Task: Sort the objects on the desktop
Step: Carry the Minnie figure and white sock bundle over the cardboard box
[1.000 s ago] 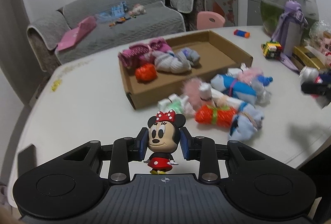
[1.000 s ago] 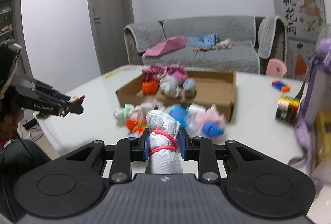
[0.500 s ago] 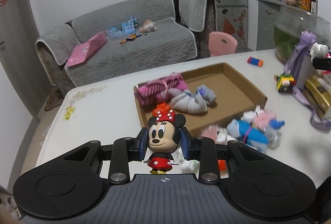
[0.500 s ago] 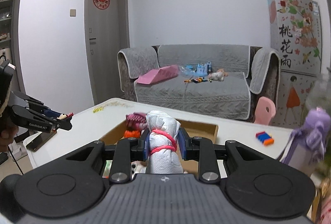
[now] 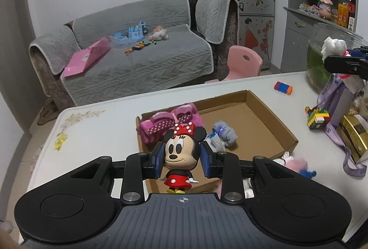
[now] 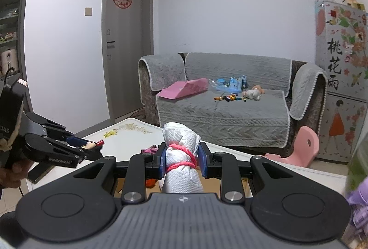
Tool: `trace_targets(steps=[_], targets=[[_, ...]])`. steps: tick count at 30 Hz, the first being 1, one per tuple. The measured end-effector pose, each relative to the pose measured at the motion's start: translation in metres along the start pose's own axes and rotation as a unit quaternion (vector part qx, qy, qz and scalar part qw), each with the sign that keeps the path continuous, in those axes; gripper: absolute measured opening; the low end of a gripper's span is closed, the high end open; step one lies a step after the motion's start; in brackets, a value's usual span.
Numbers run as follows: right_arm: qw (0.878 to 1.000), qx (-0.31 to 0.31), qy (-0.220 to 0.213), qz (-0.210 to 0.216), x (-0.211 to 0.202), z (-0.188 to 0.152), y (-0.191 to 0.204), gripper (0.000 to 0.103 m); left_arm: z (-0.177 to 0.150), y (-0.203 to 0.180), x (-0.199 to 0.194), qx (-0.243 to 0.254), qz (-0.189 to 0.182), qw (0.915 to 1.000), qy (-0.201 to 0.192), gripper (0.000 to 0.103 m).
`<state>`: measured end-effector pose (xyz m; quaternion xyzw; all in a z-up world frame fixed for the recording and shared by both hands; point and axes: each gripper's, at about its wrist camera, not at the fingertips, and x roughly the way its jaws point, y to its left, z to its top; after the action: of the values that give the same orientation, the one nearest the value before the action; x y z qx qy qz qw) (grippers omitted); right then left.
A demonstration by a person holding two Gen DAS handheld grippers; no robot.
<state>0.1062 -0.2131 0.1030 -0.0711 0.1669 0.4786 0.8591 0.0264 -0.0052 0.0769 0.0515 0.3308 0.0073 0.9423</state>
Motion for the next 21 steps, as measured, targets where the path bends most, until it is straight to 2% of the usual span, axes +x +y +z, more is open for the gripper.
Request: trace_targets(steps=[7, 21], targets=[[1.000, -0.005, 0.029, 0.006, 0.031, -0.001, -0.004, 0.025, 0.006, 0.008, 0.042, -0.017, -0.014, 0.9997, 0.015, 0.038], [0.994, 0.009, 0.110, 0.001, 0.106, -0.025, -0.021, 0.025, -0.011, 0.022, 0.123, -0.036, -0.041, 0.9960, 0.071, 0.039]])
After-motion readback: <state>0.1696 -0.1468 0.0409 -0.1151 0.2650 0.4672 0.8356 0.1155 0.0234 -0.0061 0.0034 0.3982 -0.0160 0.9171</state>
